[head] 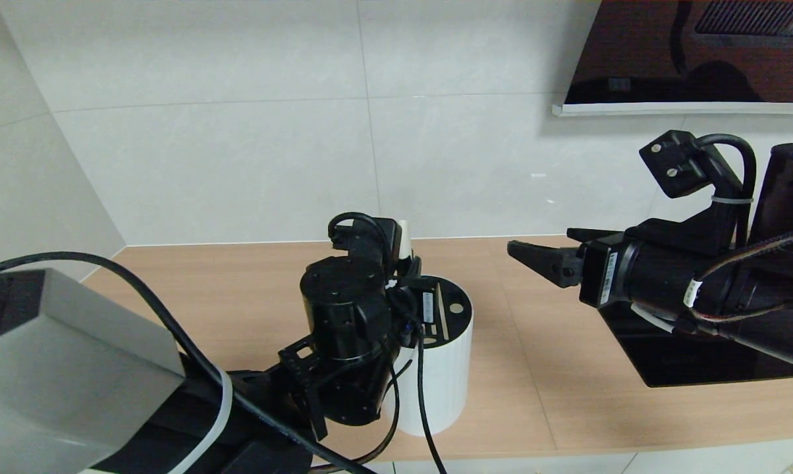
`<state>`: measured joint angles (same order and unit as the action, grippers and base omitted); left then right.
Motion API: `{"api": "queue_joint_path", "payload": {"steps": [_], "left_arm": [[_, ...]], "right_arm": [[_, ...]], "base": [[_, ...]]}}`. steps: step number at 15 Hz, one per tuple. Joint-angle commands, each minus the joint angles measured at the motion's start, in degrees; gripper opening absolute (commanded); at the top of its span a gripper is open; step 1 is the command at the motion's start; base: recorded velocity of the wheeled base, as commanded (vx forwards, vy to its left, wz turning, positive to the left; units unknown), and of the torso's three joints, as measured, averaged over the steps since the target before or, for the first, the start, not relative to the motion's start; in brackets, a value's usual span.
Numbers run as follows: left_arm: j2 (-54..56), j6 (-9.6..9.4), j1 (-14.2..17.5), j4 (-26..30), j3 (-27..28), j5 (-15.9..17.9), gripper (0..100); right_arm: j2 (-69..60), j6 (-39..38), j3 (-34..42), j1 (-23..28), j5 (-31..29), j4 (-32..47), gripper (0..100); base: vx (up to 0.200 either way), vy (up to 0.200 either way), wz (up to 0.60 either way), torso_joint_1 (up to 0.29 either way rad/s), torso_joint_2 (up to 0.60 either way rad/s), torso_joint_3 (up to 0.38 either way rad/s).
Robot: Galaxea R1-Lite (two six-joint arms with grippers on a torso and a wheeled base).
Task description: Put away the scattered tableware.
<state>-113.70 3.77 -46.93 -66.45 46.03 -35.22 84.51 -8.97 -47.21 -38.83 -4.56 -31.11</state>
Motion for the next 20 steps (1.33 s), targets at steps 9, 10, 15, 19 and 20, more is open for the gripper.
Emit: {"api": "queue_joint_path", "payload": {"steps": [9, 10, 15, 19, 20], "left_arm": [[-1.35, 0.1, 0.0, 0.09, -2.61, 0.06, 0], [-1.26, 0.1, 0.0, 0.09, -2.61, 0.06, 0], [-1.26, 0.1, 0.0, 0.01, -2.61, -0.03, 0], [-0.91, 0.1, 0.0, 0.01, -2.61, -0.03, 100], [-0.91, 0.1, 0.0, 0.01, -2.7, -0.03, 100]], "right_arm": [[0.13, 0.01, 0.1, -0.02, -0.01, 0.0, 100], [0.13, 0.01, 0.1, -0.02, -0.01, 0.0, 100], [0.05, 0.01, 0.1, -0.02, -0.01, 0.0, 100], [0.05, 0.01, 0.1, -0.02, -0.01, 0.0, 100], [0.05, 0.01, 0.1, -0.02, -0.01, 0.0, 100]], "base": [[0.0, 0.0, 0.0, 0.0, 0.0, 0.0], [0.0, 0.0, 0.0, 0.0, 0.0, 0.0], [0.0, 0.0, 0.0, 0.0, 0.0, 0.0], [0.0, 0.0, 0.0, 0.0, 0.0, 0.0], [0.0, 0.0, 0.0, 0.0, 0.0, 0.0]]}}
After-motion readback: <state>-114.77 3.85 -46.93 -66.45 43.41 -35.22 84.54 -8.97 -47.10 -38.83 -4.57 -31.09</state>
